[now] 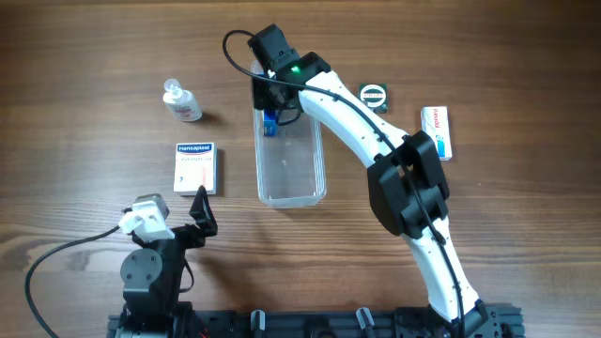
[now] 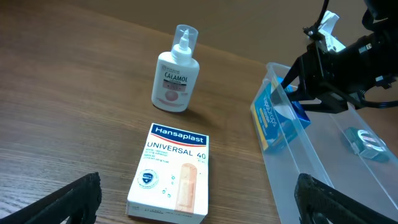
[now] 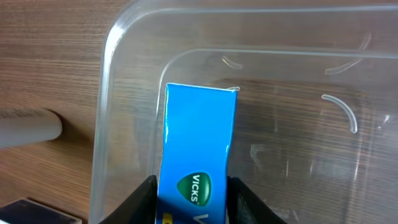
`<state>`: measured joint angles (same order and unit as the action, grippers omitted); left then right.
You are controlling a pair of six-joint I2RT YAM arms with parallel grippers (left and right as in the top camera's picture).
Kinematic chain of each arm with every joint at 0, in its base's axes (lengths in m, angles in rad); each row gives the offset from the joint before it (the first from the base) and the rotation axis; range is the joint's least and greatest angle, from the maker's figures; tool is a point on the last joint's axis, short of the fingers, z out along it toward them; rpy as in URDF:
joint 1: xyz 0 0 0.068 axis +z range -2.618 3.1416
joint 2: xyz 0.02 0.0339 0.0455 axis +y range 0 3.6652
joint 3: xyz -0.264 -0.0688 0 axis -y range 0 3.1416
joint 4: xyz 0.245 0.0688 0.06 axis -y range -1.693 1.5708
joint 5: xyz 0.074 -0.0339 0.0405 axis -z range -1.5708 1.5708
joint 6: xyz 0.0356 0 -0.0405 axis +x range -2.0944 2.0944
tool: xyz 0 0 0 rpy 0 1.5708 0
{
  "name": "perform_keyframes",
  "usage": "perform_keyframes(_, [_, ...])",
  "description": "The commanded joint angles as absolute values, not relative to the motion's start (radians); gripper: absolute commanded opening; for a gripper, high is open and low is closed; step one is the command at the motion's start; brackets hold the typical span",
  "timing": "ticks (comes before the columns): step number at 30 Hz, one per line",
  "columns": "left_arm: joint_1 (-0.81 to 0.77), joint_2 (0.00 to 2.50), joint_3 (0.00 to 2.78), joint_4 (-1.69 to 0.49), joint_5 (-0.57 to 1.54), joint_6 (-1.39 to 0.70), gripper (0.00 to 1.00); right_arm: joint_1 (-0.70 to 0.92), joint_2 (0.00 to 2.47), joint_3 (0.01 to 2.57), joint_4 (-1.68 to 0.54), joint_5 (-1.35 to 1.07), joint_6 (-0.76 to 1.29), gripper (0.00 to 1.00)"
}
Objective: Pack container
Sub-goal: 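Lower the Vicks box into the container and open the right gripper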
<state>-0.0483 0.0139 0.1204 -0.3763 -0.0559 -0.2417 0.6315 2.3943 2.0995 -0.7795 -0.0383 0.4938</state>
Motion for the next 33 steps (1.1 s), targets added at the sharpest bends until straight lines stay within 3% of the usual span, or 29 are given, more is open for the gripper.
perform_keyframes(1, [-0.054, 0.007, 0.113, -0.373, -0.069, -0.243, 1.0, 0.631, 2.412, 2.122, -0.778, -0.068, 0.499, 0.37])
perform_keyframes(10, [-0.054, 0.007, 0.113, -0.373, -0.069, -0.243, 1.0, 0.631, 2.391, 2.122, -0.779, -0.068, 0.497, 0.45])
perform_keyframes(33, [-0.054, 0.007, 0.113, -0.373, -0.069, -0.243, 1.0, 0.631, 2.273, 2.122, -0.805, 0.0, 0.47, 0.46])
